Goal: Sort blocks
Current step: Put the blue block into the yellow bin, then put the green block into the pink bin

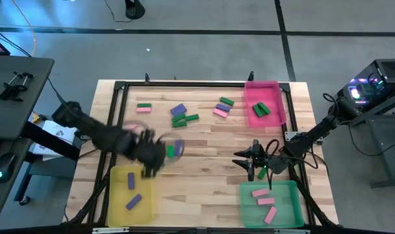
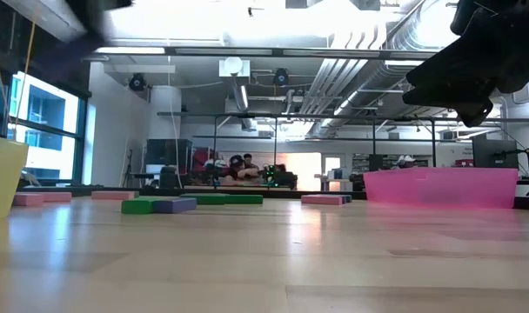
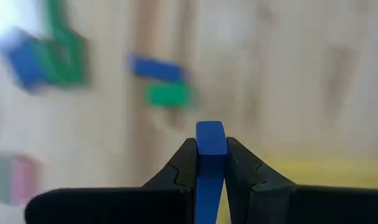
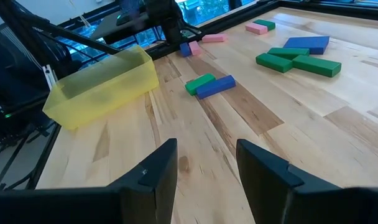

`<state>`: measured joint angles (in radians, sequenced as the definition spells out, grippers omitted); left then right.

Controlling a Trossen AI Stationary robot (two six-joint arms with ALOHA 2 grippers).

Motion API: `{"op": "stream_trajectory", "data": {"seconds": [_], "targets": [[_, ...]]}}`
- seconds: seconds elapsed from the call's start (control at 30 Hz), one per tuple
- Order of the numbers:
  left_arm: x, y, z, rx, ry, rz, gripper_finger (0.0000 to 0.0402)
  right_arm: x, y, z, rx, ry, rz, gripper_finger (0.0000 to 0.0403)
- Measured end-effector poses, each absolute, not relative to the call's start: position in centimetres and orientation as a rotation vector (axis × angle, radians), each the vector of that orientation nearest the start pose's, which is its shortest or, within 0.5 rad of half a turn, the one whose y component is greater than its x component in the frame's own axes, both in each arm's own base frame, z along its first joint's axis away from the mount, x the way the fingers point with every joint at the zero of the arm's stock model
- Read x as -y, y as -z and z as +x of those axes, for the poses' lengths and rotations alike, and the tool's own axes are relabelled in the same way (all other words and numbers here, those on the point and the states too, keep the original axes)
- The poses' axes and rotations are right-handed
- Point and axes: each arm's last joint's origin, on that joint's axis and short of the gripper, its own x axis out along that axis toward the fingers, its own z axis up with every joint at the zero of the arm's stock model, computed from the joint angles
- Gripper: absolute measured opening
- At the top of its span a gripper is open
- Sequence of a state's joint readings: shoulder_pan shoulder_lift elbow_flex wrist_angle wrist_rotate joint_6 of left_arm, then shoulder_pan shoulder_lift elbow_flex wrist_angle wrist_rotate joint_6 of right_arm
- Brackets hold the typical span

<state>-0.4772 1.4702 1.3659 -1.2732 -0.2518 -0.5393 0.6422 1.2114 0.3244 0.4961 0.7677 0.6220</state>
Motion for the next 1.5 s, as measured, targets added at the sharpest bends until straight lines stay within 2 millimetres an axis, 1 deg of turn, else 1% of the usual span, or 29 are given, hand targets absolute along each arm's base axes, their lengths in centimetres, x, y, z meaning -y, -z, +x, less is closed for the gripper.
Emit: {"op": "stream_trajectory", "data": {"seconds": [0.1, 0.23, 0.37, 0.5, 0.6, 0.7, 0.83, 0.93, 1.1, 1.27, 1.4, 1.5], "targets": [[15.0, -29.7, 21.7, -1.356, -0.187, -0.081, 0.0024, -11.0, -16.5, 18.0, -0.246, 0.21, 0.362, 0.0149], [18.5, -28.5, 19.9, -1.406, -0.279, -0.194, 0.0024, -11.0, -16.5, 18.0, -0.249, 0.206, 0.335, 0.0149], [21.1, -26.7, 19.0, -1.43, -0.331, -0.254, 0.0024, -11.0, -16.5, 18.0, -0.251, 0.204, 0.318, 0.0149], [22.4, -23.7, 19.0, -1.455, -0.3, -0.344, 0.0024, -11.0, -16.5, 18.0, -0.251, 0.204, 0.317, 0.0149], [22.5, -21.4, 19.3, -1.476, -0.251, -0.413, 0.0024, -11.0, -16.5, 18.0, -0.251, 0.204, 0.317, 0.0149], [21.8, -19.5, 19.4, -1.506, -0.237, -0.458, 0.0024, -11.0, -16.5, 18.0, -0.252, 0.203, 0.317, 0.0149], [21.2, -18.1, 19.5, -1.557, -0.199, -0.516, 0.0024, -11.0, -16.5, 18.0, -0.252, 0.201, 0.318, 0.0149], [21.1, -17.5, 19.7, -1.591, -0.153, -0.572, 0.0042, -11.0, -16.5, 18.0, -0.255, 0.197, 0.318, 0.0149], [21.1, -17.4, 19.9, -1.6, -0.118, -0.583, 0.0079, -11.0, -16.5, 18.0, -0.254, 0.196, 0.322, 0.0149], [20.6, -18.1, 20.4, -1.675, -0.105, -0.608, 0.0109, -11.0, -16.5, 18.0, -0.254, 0.196, 0.322, 0.0149], [19.7, -19.3, 20.6, -1.724, -0.092, -0.581, 0.0126, -11.0, -16.5, 18.0, -0.254, 0.196, 0.322, 0.0149], [18.8, -20.7, 20.7, -1.752, -0.079, -0.596, 0.0131, -11.0, -16.5, 18.0, -0.254, 0.196, 0.322, 0.0149]]}}
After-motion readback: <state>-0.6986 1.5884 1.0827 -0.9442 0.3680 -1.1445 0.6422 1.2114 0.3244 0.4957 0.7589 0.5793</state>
